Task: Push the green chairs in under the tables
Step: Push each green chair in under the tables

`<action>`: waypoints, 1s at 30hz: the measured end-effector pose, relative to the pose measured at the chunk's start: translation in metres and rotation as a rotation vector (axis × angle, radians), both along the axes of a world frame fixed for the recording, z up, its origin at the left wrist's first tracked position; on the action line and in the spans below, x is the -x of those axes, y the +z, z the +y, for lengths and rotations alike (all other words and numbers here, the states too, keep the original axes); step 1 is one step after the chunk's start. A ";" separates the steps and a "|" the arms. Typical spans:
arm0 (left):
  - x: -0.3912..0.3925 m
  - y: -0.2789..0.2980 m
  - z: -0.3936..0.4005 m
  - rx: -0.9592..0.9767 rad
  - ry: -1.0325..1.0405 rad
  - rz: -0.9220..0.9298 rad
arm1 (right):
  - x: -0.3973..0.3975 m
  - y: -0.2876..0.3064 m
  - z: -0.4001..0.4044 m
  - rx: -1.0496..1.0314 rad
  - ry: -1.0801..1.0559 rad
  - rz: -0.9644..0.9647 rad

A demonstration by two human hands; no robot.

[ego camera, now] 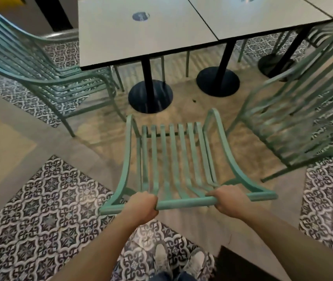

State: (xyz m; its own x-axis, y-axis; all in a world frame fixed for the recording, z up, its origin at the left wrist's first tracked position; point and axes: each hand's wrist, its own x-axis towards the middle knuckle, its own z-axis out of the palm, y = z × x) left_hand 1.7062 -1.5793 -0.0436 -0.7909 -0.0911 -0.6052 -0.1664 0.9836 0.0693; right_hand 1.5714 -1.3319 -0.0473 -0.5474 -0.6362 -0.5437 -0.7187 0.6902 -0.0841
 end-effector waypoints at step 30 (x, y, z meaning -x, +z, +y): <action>0.199 -0.004 -0.001 0.109 0.247 0.018 | 0.250 0.010 -0.044 -0.002 0.223 -0.075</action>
